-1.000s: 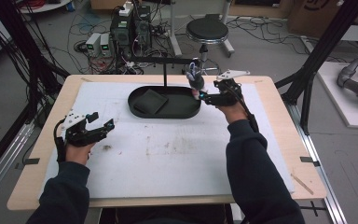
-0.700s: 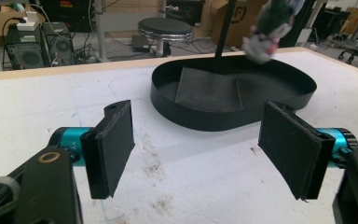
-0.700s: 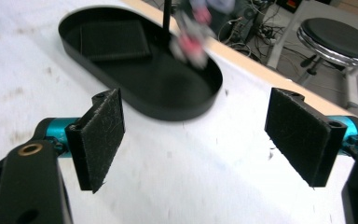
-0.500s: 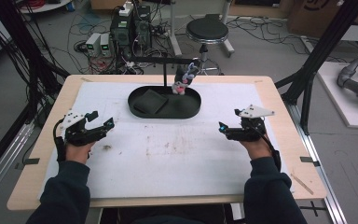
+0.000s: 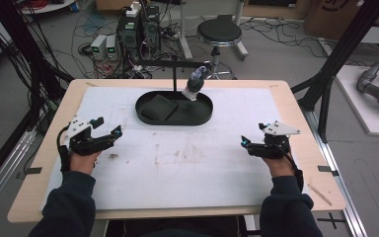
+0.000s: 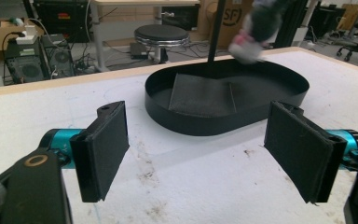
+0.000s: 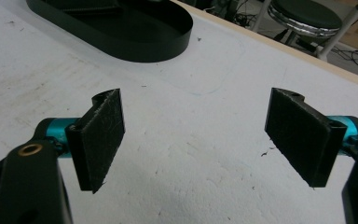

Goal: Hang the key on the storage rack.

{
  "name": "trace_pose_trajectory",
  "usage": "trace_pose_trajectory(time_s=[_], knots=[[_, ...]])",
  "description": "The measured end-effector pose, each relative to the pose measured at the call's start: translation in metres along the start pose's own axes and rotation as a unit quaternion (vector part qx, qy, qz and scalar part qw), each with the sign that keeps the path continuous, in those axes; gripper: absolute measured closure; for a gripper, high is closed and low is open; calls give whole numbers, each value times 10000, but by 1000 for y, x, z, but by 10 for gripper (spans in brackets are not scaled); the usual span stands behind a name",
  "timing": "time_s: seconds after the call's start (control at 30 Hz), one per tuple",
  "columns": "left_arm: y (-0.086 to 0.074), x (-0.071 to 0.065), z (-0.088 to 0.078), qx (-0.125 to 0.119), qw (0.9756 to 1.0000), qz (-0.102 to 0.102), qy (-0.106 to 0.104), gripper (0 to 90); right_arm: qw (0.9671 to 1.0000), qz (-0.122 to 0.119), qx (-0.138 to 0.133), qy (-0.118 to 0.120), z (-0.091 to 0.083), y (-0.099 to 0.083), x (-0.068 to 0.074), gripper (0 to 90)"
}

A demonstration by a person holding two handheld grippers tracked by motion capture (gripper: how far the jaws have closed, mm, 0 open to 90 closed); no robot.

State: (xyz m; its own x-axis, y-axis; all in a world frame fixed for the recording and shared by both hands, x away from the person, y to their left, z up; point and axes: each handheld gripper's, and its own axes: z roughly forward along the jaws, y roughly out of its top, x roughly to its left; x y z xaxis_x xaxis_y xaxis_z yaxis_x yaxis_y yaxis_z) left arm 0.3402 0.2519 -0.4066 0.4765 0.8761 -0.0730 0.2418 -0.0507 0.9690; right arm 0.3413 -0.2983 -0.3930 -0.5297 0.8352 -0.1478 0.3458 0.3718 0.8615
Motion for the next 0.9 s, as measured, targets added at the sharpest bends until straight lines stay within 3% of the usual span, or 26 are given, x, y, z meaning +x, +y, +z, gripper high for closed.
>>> trace_pose_trajectory(time_s=[0.9], knots=[[-2, -3, 3, 126, 9999, -17, -53, 216, 10000, 50, 16, -54, -2, -4, -3, 203]])
